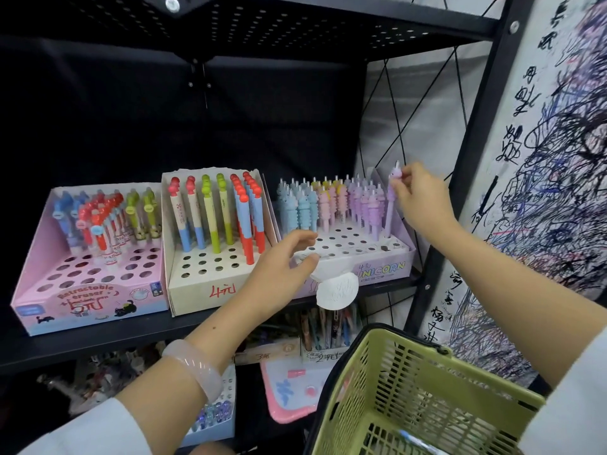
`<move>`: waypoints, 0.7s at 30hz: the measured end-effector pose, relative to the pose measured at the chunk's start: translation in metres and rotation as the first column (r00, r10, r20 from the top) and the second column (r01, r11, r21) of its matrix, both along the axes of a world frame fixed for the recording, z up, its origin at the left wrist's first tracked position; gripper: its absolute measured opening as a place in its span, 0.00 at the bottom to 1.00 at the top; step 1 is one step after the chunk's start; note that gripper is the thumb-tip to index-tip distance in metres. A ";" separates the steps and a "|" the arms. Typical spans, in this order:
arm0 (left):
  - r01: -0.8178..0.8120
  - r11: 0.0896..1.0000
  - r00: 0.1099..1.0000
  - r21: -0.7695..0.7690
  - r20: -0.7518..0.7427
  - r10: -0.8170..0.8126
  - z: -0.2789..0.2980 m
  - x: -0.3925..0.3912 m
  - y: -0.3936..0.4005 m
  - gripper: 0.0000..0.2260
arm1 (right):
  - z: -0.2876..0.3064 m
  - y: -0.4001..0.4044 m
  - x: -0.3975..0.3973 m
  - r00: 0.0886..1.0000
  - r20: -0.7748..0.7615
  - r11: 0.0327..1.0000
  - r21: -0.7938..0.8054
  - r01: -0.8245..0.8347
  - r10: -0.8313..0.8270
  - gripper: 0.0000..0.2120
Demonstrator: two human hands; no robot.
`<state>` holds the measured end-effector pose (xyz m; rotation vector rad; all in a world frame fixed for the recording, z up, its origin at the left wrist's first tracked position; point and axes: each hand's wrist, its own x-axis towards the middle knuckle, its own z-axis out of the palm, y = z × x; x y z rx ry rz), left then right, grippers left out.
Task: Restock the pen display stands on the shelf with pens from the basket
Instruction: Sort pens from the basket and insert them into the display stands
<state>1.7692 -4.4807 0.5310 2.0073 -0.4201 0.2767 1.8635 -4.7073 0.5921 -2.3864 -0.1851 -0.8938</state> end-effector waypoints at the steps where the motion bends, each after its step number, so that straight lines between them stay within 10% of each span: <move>1: 0.002 1.000 1.000 -0.002 -0.003 -0.002 0.000 0.000 0.000 0.11 | -0.002 0.001 0.000 0.999 -0.031 1.000 -0.018 0.004 -0.005 0.11; 21: 0.031 0.999 0.999 -0.005 -0.020 -0.031 0.006 -0.019 -0.006 0.12 | -0.009 0.007 0.006 0.930 -0.360 0.995 0.036 0.094 -0.075 0.13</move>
